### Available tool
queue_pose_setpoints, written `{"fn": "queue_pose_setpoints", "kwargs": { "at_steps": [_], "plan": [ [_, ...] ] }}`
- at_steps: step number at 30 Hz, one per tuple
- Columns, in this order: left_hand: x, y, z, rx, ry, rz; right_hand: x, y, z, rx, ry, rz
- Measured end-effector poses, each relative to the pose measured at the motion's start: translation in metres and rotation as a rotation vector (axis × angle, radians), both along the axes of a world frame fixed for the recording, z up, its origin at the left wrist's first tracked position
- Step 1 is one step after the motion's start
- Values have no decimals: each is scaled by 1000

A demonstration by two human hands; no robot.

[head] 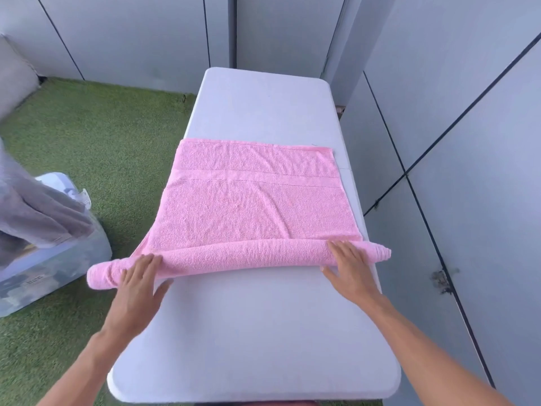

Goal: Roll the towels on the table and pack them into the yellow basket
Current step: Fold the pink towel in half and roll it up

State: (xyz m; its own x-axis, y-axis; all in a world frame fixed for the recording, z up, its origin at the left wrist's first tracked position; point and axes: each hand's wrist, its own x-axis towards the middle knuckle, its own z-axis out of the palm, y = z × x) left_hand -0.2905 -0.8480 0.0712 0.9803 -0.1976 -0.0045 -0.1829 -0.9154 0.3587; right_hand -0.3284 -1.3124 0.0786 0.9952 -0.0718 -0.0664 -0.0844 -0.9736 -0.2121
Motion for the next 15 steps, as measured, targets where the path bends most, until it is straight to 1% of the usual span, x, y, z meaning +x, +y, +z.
{"fn": "queue_pose_setpoints", "kwargs": {
  "at_steps": [2, 4, 6, 9, 11, 12, 13, 14, 15],
  "plan": [
    [0, 0, -5, 37, 38, -8, 4, -2, 2, -54, 45, 32],
    [9, -1, -2, 79, 55, 5, 15, -2, 8, -42, 26, 40],
    [18, -4, 1, 131, 58, 26, 25, -1, 16, -39, 65, 20],
    [30, -6, 11, 211, 145, 24, 32, -6, 24, -51, 230, 41],
    [35, -4, 21, 224, 282, -43, 33, -14, 34, 23, 396, 46],
    [38, 0, 26, 237, 379, -89, 34, -17, 39, 54, 488, 56],
    [39, 4, 29, 210, 455, -111, 34, -21, 43, 71, 569, 74],
    [39, 8, 30, 129, 492, -98, 33, -24, 44, 83, 610, 74],
    [38, 13, 30, 25, 488, -48, 33, -25, 43, 102, 587, 52]
  ]
}}
